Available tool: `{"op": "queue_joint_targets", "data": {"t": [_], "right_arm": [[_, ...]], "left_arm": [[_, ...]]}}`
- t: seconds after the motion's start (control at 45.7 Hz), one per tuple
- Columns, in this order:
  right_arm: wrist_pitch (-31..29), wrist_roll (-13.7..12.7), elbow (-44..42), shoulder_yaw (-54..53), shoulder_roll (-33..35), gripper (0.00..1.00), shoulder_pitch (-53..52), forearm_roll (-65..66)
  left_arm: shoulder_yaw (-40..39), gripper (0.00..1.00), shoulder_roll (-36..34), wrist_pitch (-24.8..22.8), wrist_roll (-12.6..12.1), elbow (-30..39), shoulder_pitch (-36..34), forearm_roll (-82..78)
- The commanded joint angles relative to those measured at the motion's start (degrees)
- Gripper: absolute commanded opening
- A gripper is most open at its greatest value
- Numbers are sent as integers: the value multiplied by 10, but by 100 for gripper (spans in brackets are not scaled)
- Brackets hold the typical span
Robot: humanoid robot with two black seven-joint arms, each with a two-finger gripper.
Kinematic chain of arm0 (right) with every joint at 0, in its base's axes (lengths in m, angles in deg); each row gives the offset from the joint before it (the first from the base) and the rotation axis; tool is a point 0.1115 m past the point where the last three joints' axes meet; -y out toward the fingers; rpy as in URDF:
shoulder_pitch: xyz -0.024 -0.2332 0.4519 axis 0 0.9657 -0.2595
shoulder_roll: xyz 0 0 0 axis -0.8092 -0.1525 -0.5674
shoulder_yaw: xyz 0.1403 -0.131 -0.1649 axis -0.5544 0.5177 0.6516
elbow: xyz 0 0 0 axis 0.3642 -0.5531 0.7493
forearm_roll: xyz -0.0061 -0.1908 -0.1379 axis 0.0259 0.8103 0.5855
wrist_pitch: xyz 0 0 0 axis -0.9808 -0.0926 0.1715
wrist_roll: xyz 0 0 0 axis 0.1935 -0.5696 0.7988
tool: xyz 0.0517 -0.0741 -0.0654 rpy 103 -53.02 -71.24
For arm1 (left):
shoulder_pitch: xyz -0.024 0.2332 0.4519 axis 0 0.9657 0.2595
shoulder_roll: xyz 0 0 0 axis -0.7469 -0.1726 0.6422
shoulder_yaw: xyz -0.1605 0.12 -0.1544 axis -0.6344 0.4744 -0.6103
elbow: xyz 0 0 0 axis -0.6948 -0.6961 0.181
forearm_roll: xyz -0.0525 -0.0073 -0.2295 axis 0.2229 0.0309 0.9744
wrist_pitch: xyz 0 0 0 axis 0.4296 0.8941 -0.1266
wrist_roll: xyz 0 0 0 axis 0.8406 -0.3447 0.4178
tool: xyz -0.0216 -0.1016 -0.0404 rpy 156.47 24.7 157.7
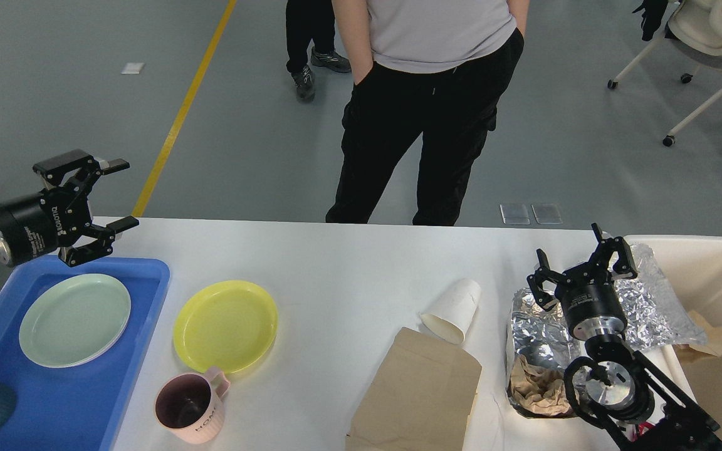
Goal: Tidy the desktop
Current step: 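Raise the left arm and swing the left gripper toward the pink mug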
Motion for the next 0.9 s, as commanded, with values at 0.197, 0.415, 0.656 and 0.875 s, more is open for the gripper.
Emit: {"op": "queue_joint_targets", "data": {"t": [0.197,0.415,0.656,0.875], "right_arm": [[0,0,0,0,0,100,0,0],[0,0,0,0,0,100,0,0],[1,0,0,0,0,100,0,0],[1,0,-1,0,0,100,0,0]], "left_arm": [[585,98,158,-59,-2,3,-486,-9],[761,97,293,-71,5,90,-666,3],[856,98,428,-117,3,248,-872,82],[901,98,507,-126,-1,349,-980,179]]}}
